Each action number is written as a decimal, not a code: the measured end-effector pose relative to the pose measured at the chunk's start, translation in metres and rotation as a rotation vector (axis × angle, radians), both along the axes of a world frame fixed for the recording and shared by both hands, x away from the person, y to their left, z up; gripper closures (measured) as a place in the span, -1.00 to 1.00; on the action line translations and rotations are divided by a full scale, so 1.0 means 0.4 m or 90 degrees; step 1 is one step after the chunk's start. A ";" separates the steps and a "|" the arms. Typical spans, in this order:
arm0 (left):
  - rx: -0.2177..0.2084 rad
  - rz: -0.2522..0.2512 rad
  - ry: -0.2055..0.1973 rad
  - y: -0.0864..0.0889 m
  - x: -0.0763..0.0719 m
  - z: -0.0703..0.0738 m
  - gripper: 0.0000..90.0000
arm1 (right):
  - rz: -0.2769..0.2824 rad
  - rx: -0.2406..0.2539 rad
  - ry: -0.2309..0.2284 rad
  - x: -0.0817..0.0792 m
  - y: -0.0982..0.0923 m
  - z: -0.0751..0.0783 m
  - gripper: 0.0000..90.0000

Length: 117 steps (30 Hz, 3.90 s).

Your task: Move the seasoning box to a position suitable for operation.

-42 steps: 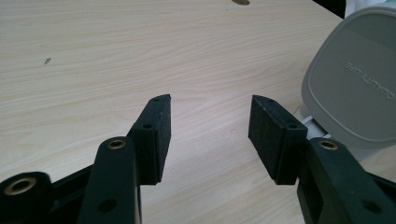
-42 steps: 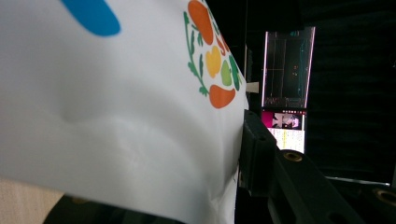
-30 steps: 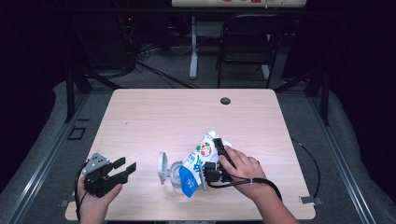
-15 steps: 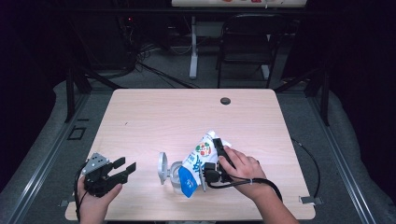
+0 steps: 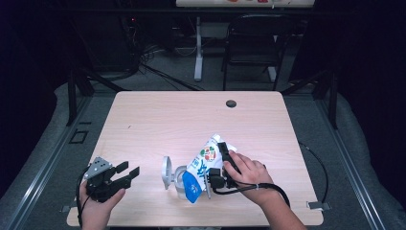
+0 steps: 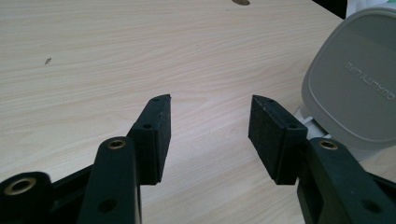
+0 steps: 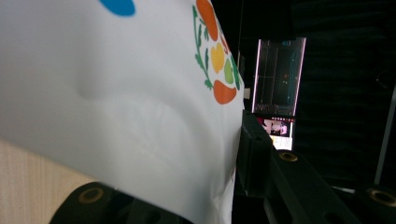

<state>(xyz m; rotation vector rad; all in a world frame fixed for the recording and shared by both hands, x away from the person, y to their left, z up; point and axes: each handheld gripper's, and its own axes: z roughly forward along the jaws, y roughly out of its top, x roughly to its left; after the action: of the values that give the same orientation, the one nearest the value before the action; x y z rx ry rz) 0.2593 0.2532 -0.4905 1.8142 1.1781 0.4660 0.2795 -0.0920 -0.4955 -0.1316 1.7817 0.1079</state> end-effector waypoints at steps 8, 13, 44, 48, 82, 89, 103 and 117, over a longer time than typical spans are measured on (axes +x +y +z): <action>0.002 -0.001 0.000 0.001 0.000 0.000 0.11 | 0.004 -0.004 -0.004 0.000 0.000 0.000 0.64; 0.000 -0.001 0.001 0.001 0.001 -0.001 0.11 | 0.005 -0.007 -0.005 -0.001 -0.001 -0.001 0.65; 0.000 0.000 0.001 0.002 0.002 -0.004 0.11 | 0.021 -0.033 -0.031 -0.008 -0.002 0.002 0.68; 0.001 0.000 0.001 0.001 0.002 -0.004 0.11 | 0.023 -0.033 -0.032 -0.008 -0.001 0.004 0.68; 0.000 0.001 0.000 0.001 0.002 -0.003 0.11 | 0.030 -0.045 -0.044 -0.011 0.003 0.010 0.69; -0.001 0.002 0.001 0.001 0.002 -0.003 0.11 | 0.024 -0.055 -0.050 -0.015 0.006 0.014 0.69; -0.001 0.002 0.001 0.001 0.002 -0.003 0.11 | 0.034 -0.049 -0.051 -0.013 0.006 0.014 0.69; -0.001 0.002 0.000 0.001 0.001 -0.003 0.11 | 0.040 -0.048 -0.053 -0.013 0.007 0.016 0.69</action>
<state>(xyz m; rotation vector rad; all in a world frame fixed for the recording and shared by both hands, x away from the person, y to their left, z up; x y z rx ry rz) 0.2599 0.2537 -0.4916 1.8115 1.1818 0.4663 0.2743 -0.0892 -0.4893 -0.2432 1.6988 0.0790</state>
